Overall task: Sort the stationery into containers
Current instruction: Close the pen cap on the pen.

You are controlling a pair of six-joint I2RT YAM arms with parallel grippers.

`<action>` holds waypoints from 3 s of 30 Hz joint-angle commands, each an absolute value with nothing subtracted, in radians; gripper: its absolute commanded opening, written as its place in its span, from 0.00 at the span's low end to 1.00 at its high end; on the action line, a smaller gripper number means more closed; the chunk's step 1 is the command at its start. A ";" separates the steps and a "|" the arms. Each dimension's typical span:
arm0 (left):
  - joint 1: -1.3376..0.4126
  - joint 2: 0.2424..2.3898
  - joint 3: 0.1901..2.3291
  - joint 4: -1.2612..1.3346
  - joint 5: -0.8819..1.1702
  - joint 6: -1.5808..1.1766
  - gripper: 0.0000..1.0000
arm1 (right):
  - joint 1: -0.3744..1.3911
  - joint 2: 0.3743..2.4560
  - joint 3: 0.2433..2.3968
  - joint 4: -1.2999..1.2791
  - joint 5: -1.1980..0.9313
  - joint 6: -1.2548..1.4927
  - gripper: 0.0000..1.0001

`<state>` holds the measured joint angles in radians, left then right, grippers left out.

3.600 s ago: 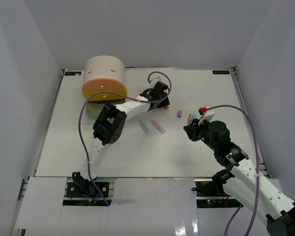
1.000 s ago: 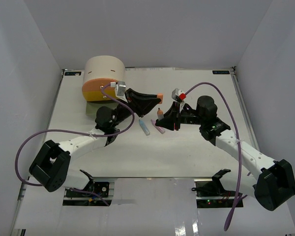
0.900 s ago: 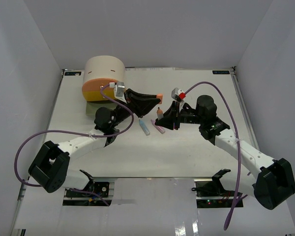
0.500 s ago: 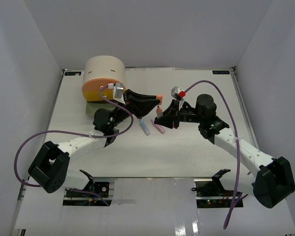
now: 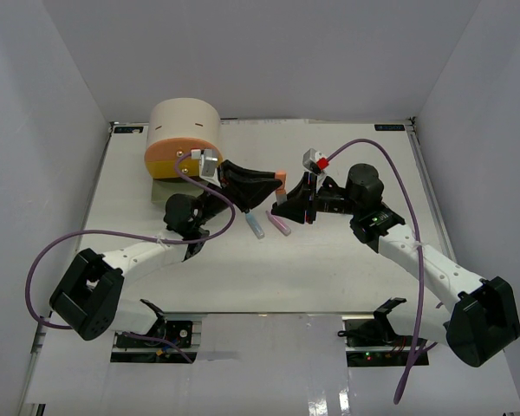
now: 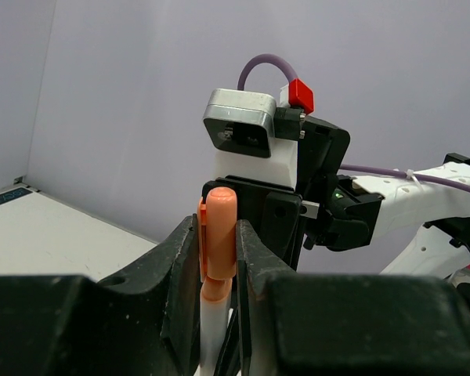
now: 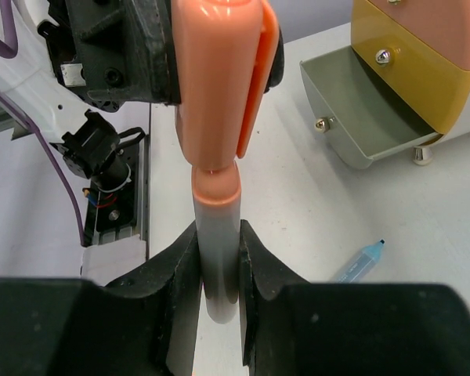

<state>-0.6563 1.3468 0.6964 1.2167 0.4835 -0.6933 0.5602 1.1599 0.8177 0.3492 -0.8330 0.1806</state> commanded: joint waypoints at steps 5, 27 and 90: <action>-0.650 1.328 0.669 1.293 0.500 -0.709 0.06 | 0.555 1.144 0.859 0.454 -0.827 0.222 0.08; -0.650 1.368 0.653 1.405 0.555 -0.764 0.25 | 0.557 1.158 0.882 0.589 -0.839 0.304 0.08; -0.558 1.327 1.293 0.123 0.890 -0.333 0.81 | 0.535 1.230 1.012 0.288 -1.012 0.118 0.08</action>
<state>-0.5514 1.3430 1.3022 0.0910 0.8761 -0.3176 0.5381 1.2324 0.9726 0.2535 -0.9920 0.1020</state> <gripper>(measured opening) 0.818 0.255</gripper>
